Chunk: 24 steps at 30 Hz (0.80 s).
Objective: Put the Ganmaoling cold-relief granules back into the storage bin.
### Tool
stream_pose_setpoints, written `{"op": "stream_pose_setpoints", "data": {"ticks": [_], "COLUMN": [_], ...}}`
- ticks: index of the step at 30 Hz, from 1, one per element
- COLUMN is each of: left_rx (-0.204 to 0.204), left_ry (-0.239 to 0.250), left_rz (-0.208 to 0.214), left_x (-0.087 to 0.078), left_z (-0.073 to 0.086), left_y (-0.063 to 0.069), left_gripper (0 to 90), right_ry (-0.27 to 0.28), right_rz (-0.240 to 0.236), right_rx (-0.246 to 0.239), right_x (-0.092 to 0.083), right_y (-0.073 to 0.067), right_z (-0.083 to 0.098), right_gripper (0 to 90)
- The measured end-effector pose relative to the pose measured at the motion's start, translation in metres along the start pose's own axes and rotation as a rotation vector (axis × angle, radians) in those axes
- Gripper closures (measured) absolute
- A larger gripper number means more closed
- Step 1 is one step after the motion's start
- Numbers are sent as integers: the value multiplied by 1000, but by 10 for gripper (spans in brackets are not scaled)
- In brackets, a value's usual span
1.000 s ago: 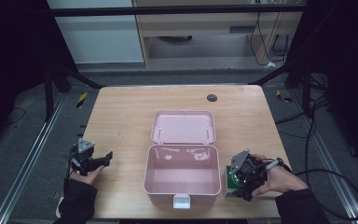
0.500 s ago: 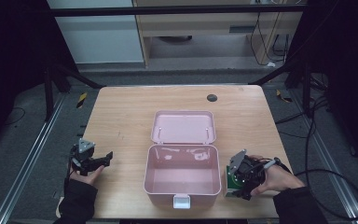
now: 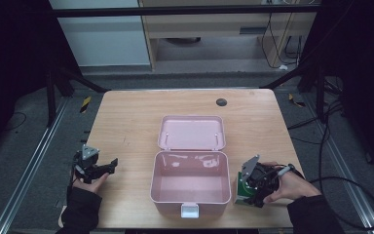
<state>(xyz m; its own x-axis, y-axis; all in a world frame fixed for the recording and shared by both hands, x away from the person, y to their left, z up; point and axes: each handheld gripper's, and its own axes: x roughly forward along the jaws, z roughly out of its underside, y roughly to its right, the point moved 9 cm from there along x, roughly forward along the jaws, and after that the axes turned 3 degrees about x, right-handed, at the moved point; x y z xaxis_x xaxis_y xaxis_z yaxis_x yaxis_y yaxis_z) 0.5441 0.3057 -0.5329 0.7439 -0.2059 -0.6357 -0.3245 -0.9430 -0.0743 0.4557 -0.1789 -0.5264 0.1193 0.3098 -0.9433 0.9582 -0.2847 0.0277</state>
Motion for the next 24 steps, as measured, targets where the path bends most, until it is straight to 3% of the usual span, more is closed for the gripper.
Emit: {"op": "stream_pose_setpoints", "data": {"ticks": [12, 24], "left_rx": [4, 3], "left_ry": [-5, -5], "left_rz": [3, 4], "left_x": [1, 1], "left_z": [0, 0], "left_y": [1, 2], "left_gripper": [194, 194], "right_ry": [71, 97], "right_rz": [18, 30], "right_rx": [-4, -21], "right_x": [-41, -69], "right_y": [0, -1], "right_z": [-9, -22], "right_gripper": [160, 161]}}
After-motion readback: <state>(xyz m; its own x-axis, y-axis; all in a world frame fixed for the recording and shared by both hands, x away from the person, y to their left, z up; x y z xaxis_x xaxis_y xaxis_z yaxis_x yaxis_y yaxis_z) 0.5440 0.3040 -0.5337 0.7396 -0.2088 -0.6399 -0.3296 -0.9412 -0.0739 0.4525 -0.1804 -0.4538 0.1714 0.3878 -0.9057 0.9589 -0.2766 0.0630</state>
